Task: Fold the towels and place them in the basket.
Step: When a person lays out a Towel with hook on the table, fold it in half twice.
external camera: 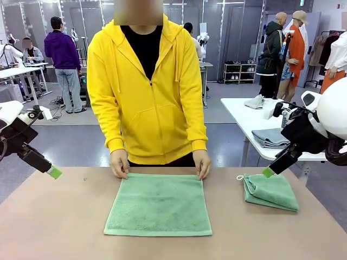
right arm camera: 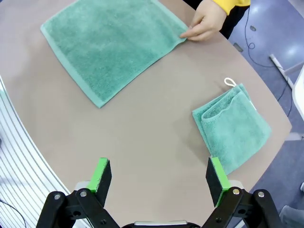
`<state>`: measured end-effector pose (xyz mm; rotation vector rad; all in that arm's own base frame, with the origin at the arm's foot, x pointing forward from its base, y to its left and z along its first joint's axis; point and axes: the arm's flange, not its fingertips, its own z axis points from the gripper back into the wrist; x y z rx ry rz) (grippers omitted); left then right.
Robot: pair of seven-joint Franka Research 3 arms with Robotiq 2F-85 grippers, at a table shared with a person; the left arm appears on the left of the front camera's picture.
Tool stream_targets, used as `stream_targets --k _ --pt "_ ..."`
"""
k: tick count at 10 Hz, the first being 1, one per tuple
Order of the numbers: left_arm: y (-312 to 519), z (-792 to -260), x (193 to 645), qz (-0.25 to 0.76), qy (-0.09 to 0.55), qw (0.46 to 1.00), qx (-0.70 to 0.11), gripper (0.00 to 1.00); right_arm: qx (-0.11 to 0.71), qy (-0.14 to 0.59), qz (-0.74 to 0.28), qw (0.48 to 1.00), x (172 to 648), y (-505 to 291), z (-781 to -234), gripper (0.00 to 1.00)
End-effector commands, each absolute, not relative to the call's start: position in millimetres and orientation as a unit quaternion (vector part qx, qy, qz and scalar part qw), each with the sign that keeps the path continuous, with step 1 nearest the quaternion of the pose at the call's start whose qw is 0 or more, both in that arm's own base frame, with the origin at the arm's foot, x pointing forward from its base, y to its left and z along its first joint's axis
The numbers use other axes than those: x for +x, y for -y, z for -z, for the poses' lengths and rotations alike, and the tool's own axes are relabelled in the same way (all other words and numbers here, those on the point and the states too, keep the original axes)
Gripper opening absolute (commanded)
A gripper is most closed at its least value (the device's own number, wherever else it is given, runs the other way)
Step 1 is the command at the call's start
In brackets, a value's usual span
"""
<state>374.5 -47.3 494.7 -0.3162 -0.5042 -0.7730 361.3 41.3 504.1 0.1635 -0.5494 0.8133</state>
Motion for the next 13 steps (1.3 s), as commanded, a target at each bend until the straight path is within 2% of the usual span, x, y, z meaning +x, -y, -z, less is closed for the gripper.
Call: stream_targets --k 1,13 --pt "46.9 -495.6 374.6 0.373 0.241 0.883 -0.15 1.0 0.077 0.265 -0.391 0.878 360.8 -42.2 -505.2 1.0" --pt "47.3 -494.7 374.5 0.371 0.242 0.883 -0.152 1.0 0.078 0.263 -0.39 0.879 361.3 -41.3 -504.1 1.0"
